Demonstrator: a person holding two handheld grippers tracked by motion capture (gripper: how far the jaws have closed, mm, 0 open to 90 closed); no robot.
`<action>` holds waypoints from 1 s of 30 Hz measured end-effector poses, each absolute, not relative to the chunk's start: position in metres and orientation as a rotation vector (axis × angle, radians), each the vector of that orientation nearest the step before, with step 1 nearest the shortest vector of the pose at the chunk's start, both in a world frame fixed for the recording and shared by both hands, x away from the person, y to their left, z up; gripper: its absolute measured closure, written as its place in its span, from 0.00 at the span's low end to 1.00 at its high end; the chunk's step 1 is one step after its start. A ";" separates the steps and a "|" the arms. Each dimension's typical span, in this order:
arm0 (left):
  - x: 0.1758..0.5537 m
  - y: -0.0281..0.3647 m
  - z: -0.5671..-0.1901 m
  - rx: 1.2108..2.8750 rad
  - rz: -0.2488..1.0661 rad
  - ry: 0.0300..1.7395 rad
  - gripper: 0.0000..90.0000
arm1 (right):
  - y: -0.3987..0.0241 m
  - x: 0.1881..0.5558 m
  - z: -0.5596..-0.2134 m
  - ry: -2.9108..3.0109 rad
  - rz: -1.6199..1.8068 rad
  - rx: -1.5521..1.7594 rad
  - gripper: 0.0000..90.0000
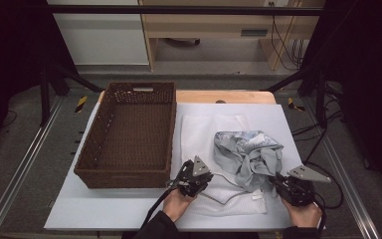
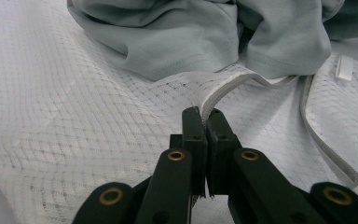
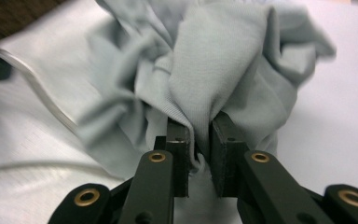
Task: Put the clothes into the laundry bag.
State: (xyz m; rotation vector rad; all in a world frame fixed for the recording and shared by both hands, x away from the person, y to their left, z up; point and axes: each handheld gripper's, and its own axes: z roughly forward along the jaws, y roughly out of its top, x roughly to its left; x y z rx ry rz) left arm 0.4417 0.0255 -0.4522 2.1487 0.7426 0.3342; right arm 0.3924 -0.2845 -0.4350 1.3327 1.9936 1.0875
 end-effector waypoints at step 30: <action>0.446 0.025 -0.425 2.035 0.284 0.773 0.98 | -0.148 0.403 -0.475 2.348 1.211 0.984 0.90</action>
